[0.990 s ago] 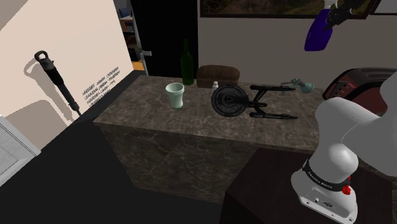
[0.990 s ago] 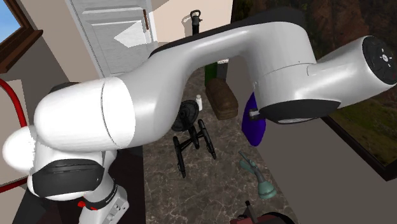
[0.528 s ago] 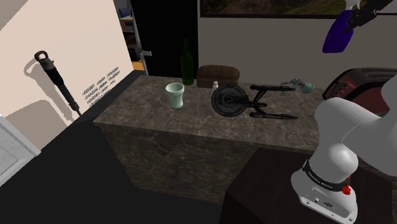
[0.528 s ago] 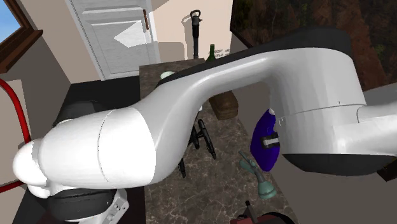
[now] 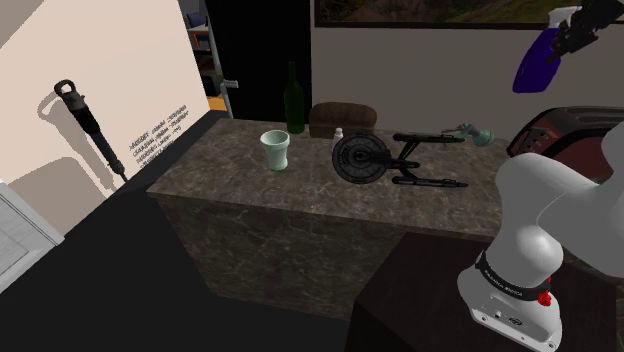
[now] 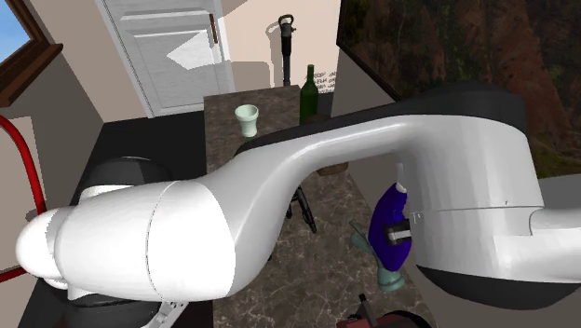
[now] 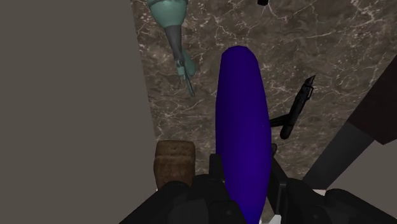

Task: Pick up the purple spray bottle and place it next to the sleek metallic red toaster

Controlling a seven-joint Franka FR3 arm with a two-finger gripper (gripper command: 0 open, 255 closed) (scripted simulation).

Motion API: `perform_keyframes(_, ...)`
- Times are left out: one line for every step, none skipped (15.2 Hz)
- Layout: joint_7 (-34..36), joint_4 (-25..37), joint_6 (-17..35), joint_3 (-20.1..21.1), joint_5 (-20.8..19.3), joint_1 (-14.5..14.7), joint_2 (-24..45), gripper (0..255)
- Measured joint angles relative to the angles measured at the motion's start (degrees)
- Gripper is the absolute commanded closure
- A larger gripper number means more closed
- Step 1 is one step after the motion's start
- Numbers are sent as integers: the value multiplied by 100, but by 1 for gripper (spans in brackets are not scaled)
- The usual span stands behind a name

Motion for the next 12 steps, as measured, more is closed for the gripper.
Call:
perform_keyframes(-30,-90,78,-4,-3,-24,-1,255)
perform_keyframes(-71,-257,185,8,20,-98,41,255)
perform_keyframes(-103,-337,250,5,18,-126,42,255)
perform_keyframes(-143,-469,338,10,31,-184,68,255)
perform_keyframes(-174,-596,423,18,47,-237,97,255)
perform_keyframes(-198,-655,473,14,44,-255,96,255)
perform_keyframes(-234,-744,547,8,39,-284,95,255)
perform_keyframes(-271,-893,646,19,59,-345,130,255)
perform_keyframes(-306,-1043,747,31,80,-404,168,255)
perform_keyframes(-342,-1160,830,35,90,-449,188,255)
perform_keyframes(-364,-1241,891,38,97,-477,201,255)
perform_keyframes(-395,-1325,967,30,89,-497,195,255)
